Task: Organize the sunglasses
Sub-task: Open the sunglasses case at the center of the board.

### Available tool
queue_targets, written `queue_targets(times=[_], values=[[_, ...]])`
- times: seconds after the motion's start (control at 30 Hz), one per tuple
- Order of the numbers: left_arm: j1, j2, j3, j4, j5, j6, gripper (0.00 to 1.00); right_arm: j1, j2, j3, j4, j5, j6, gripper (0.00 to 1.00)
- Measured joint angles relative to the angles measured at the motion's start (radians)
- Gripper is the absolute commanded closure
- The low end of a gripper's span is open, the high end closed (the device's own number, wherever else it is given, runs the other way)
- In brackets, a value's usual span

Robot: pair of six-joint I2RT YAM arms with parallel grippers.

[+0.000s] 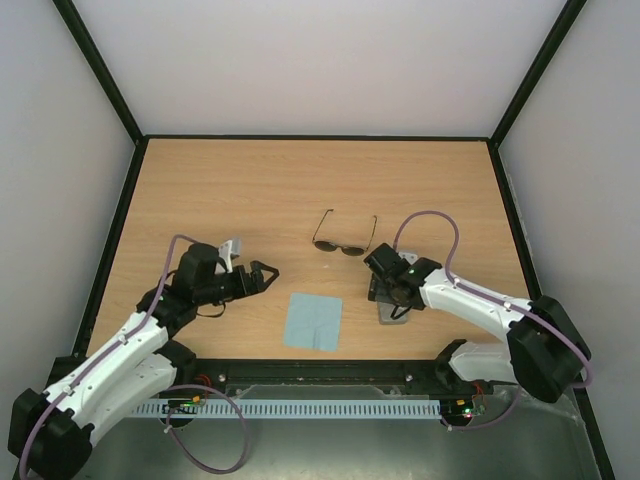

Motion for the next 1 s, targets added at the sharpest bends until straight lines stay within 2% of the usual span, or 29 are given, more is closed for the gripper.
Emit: queue_targets(times=[0.2, 0.3, 0.4, 0.47, 0.63, 0.83, 1.0], values=[[-0.024, -0.017, 0.000, -0.039, -0.069, 0.006, 0.01, 0.000, 0.053, 0.003, 0.034, 0.005, -0.020, 0.29], [-0.025, -0.003, 0.016, -0.074, -0.089, 0.017, 0.01, 0.000, 0.059, 0.010, 0.034, 0.010, -0.029, 0.51], [-0.027, 0.041, 0.063, -0.112, -0.094, 0.040, 0.01, 0.000, 0.059, 0.012, 0.037, 0.008, -0.030, 0.63], [-0.033, 0.050, 0.078, -0.117, -0.092, 0.050, 0.01, 0.000, 0.051, 0.011, 0.038, -0.003, -0.031, 0.66], [-0.071, 0.069, 0.099, -0.122, -0.082, 0.051, 0.00, 0.000, -0.035, 0.011, 0.045, -0.076, -0.054, 0.66], [-0.188, 0.112, 0.158, -0.095, -0.087, -0.002, 0.00, 0.000, -0.229, -0.034, 0.164, -0.316, -0.075, 0.66], [-0.294, 0.148, 0.184, -0.066, -0.137, -0.055, 0.04, 0.003, -0.234, -0.036, 0.251, -0.460, -0.062, 0.67]])
